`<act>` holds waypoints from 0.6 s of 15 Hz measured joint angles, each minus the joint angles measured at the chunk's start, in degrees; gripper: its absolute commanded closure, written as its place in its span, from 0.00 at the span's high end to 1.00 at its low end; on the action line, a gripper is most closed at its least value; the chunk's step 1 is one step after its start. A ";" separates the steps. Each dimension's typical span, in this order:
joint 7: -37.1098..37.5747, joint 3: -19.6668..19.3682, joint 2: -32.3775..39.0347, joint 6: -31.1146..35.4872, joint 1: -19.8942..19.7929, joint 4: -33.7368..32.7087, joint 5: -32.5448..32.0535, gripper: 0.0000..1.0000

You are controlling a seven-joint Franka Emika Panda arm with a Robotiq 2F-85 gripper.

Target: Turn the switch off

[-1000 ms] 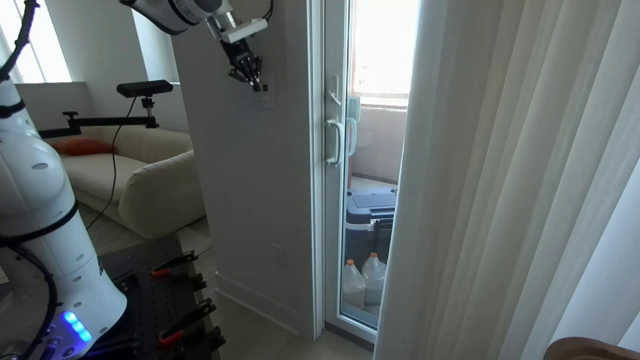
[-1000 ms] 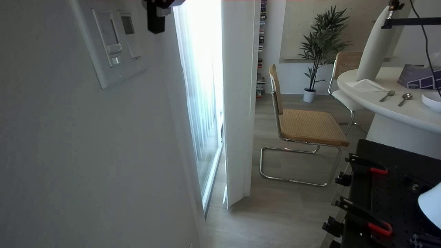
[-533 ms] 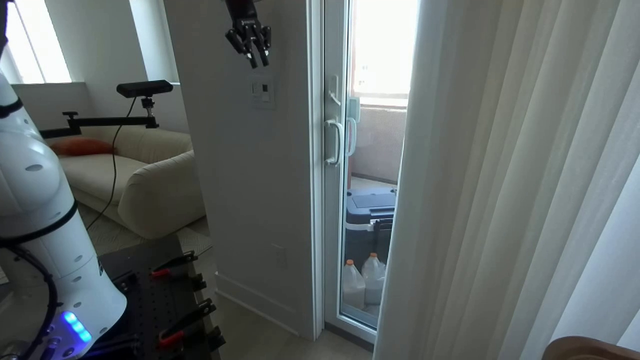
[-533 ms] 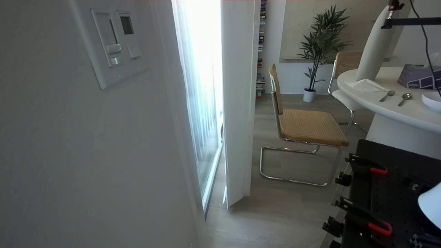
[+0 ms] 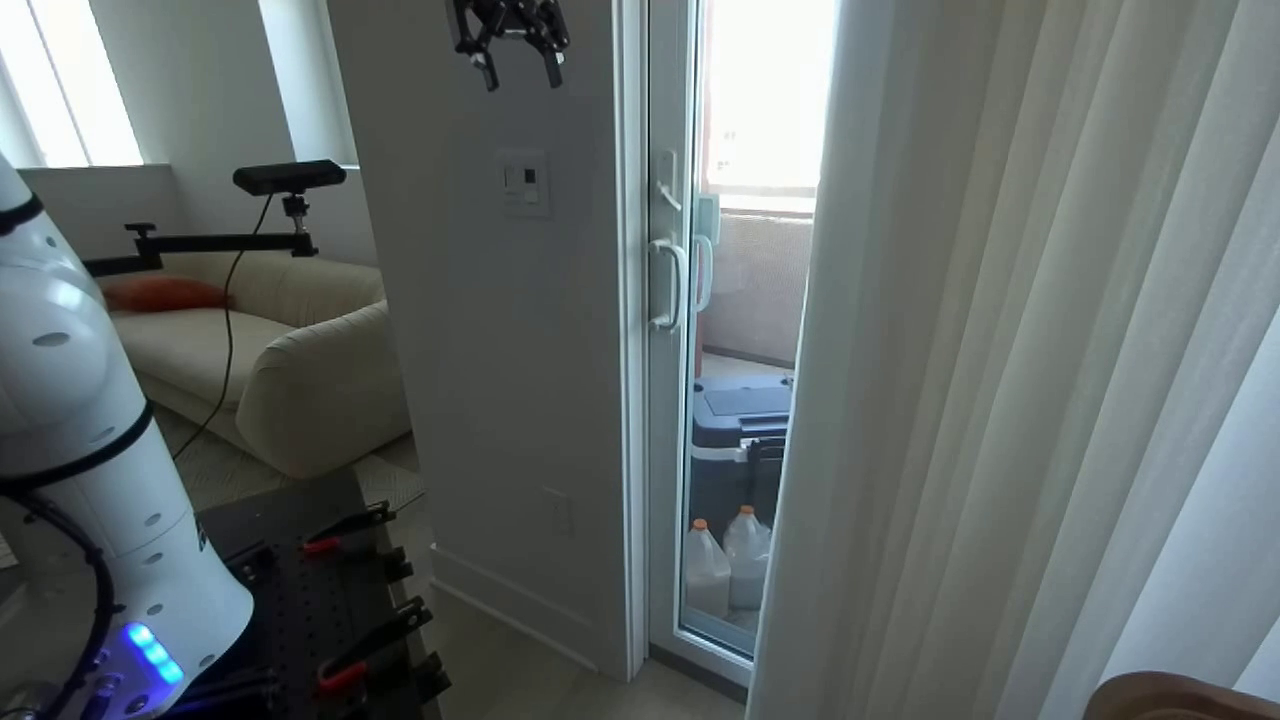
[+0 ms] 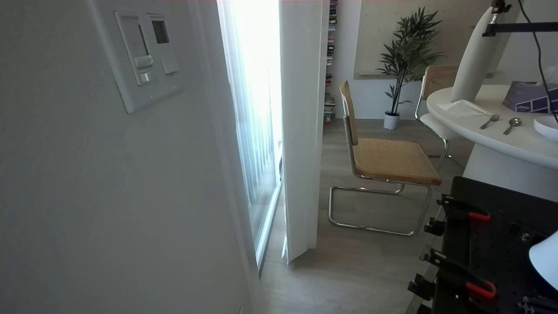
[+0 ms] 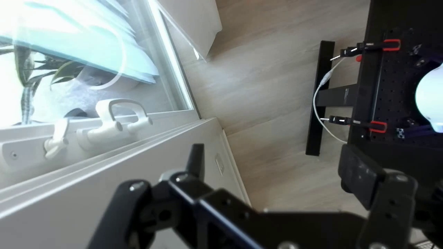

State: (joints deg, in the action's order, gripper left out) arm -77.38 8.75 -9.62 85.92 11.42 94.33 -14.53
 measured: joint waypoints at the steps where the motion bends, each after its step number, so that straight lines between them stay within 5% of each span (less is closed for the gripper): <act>1: 0.00 -0.30 -0.96 -1.36 -0.16 0.27 0.12 1.00; 9: 0.00 -2.33 -15.23 -9.33 -0.33 12.66 1.21 1.00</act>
